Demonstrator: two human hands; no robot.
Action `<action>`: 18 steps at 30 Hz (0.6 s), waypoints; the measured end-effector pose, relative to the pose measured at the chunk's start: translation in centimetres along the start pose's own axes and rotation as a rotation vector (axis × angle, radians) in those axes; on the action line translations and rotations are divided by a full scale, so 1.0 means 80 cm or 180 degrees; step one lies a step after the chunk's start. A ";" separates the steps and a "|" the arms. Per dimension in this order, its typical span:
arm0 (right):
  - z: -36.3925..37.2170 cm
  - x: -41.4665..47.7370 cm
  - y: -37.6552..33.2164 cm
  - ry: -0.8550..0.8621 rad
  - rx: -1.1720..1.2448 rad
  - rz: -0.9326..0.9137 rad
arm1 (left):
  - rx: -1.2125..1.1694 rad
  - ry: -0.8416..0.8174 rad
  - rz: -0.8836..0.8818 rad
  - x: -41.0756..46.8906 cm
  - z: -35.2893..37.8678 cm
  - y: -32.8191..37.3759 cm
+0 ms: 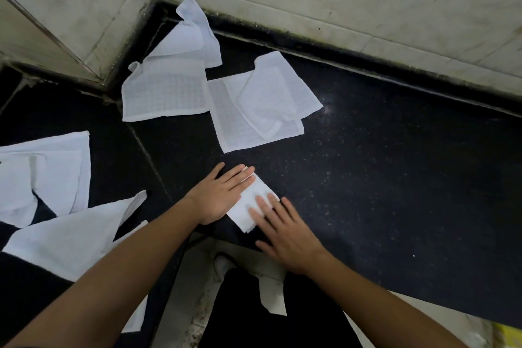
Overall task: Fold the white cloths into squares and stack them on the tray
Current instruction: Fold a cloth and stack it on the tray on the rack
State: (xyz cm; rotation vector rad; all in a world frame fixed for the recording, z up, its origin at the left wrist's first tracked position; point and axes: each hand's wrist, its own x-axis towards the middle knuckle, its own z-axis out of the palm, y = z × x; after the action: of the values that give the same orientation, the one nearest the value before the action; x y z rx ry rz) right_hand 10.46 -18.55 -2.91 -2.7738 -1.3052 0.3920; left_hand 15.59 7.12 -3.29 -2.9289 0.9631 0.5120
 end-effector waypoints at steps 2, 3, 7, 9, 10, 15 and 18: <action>0.009 -0.006 0.001 -0.0177 -0.0137 -0.0609 | 0.0007 -0.0082 0.0038 0.001 -0.003 -0.001; 0.014 -0.011 0.006 -0.0241 -0.0170 -0.0672 | 0.0019 -0.0114 0.0066 0.001 -0.005 -0.001; 0.018 -0.037 0.027 -0.0202 -0.0055 -0.0597 | 0.0027 -0.0047 0.0068 0.002 -0.005 -0.002; 0.010 -0.038 0.028 0.0231 0.0235 -0.0495 | -0.0056 -0.0095 0.0037 0.002 -0.007 0.000; 0.005 -0.033 0.027 0.0515 0.0496 -0.0258 | -0.0127 -0.0041 0.0020 0.004 -0.009 0.002; -0.034 0.027 0.012 0.0478 0.1681 0.1886 | -0.0664 0.0305 -0.0132 0.025 -0.036 0.003; -0.051 0.058 0.013 -0.0036 0.2028 0.2512 | -0.0212 0.0312 -0.0114 0.045 -0.041 0.001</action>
State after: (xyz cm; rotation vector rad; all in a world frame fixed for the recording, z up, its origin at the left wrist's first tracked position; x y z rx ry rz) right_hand 15.08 -15.40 -0.09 -2.5522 0.0232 0.6933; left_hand 19.30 4.61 -1.29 -3.0505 0.9183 0.4106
